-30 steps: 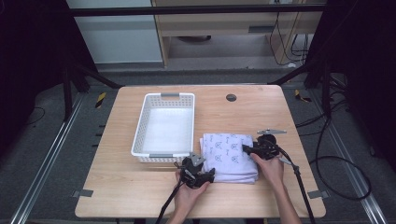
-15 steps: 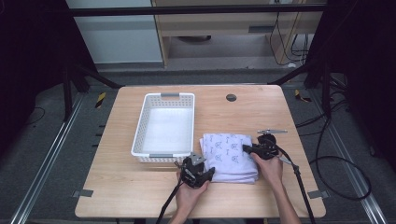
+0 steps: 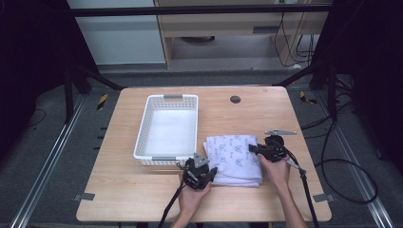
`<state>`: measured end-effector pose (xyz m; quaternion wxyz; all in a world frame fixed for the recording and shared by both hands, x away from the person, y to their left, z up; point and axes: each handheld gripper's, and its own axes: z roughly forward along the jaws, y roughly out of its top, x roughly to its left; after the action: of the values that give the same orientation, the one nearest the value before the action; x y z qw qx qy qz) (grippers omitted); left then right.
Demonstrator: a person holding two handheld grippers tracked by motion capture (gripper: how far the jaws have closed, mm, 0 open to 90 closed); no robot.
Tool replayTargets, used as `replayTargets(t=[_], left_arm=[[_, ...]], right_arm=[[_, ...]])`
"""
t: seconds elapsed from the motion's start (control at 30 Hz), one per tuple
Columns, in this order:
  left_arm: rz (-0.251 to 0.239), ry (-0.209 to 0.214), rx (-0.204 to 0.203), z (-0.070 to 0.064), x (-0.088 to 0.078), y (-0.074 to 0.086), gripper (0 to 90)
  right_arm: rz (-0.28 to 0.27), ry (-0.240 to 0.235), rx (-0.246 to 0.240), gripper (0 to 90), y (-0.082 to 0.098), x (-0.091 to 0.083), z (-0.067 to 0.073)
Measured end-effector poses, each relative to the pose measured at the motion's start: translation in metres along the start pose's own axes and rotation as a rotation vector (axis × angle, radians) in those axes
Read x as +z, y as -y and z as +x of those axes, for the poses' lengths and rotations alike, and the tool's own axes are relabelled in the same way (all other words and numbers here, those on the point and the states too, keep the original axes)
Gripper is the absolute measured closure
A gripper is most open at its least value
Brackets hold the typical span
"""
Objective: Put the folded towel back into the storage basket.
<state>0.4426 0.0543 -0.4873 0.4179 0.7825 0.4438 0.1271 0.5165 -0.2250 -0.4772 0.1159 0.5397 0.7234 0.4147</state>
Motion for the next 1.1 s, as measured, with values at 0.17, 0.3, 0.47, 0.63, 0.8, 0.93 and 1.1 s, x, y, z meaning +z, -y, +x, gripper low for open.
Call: replayTargets(t=[0.17, 0.3, 0.47, 0.63, 0.8, 0.93, 1.1], left_arm=[[-0.025, 0.002, 0.036, -0.006, -0.011, -0.008, 75.5], [-0.043, 0.007, 0.067, -0.009, -0.022, -0.015, 75.5], [-0.06, 0.017, 0.103, -0.013, -0.037, -0.025, 75.5], [-0.072, 0.024, 0.119, -0.016, -0.046, -0.032, 75.5], [-0.086, 0.038, 0.131, -0.016, -0.057, -0.04, 75.5], [-0.101, 0.045, 0.143, -0.017, -0.066, -0.045, 75.5], [-0.119, 0.048, 0.152, -0.016, -0.077, -0.051, 75.6]], right_arm=[[-0.03, -0.001, -0.037, 73.8, -0.004, -0.013, 0.009], [-0.069, 0.001, -0.06, 73.7, -0.008, -0.026, 0.016], [-0.116, -0.001, -0.079, 73.7, -0.012, -0.043, 0.021], [-0.14, -0.001, -0.082, 73.6, -0.014, -0.052, 0.025], [-0.177, -0.012, -0.083, 73.5, -0.018, -0.061, 0.029], [-0.195, -0.016, -0.086, 73.5, -0.021, -0.066, 0.033], [-0.224, -0.018, -0.11, 73.6, -0.026, -0.075, 0.041]])
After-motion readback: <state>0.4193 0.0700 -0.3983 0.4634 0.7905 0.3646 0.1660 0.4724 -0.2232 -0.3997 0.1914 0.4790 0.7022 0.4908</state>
